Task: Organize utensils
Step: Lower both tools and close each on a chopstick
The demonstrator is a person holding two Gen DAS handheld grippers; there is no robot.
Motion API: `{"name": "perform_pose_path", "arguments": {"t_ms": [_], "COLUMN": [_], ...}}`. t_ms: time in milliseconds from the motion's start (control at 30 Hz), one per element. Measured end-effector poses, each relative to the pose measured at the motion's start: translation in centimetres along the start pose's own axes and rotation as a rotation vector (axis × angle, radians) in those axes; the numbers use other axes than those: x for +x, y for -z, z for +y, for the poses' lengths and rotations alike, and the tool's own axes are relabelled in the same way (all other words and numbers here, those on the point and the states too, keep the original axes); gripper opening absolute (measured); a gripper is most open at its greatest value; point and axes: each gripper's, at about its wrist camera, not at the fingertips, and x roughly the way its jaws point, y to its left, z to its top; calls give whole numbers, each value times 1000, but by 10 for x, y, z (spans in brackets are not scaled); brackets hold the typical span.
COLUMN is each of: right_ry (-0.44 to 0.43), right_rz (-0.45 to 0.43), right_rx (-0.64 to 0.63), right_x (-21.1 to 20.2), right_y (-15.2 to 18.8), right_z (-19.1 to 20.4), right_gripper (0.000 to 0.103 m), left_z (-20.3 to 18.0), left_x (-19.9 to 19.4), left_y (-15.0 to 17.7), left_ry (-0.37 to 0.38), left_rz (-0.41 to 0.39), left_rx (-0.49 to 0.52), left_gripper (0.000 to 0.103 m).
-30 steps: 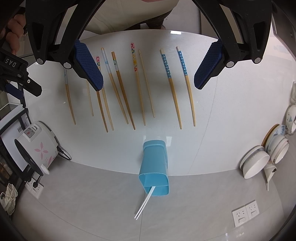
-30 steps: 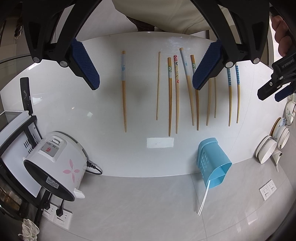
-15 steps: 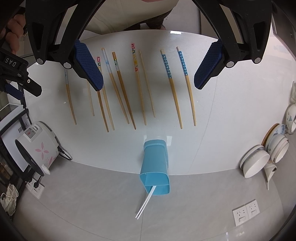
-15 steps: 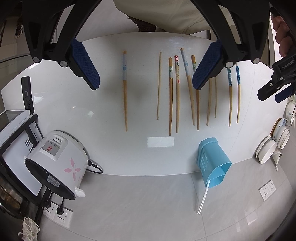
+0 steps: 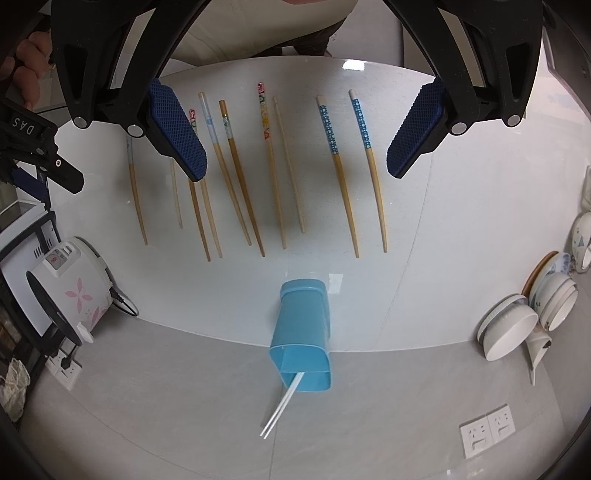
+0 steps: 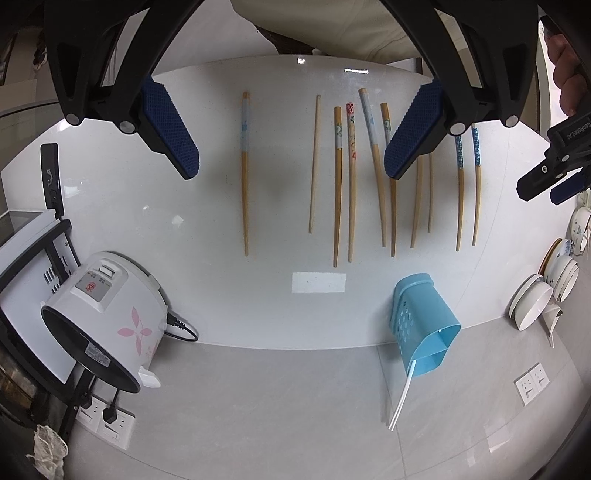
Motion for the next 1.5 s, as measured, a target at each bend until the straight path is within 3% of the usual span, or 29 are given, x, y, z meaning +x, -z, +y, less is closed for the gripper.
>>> {"name": "perform_pose_path", "arguments": {"t_ms": [133,267,500,733,1033,1333,1433,1500], "right_ry": [-4,-27,-84,-64,-49,-61,-66,-58], "right_rz": [-12,31,133,261,370,400,408,413], "right_rx": [-36,-86,-113,-102,-66,-57,-59,-66], "right_x": [14,44,100,150,176,188,197,198], "right_y": [-8,-12,-11,2,17,15,11,9], "right_z": [8,20,38,38,30,33,31,36], "right_gripper": [93,88,72,52,33,23,21,17], "left_z": [19,43,88,110,122,119,114,114], "left_x": [7,25,76,126,160,176,177,179], "left_y": [-6,-10,-8,9,23,29,27,25], "left_ry": [-29,-73,-135,-156,-150,-138,-140,-140], "left_rz": [-1,17,101,203,299,339,357,379], "left_rx": [-41,-71,-136,-162,-145,-126,-123,-122], "left_gripper": [95,95,89,82,72,59,52,40]}}
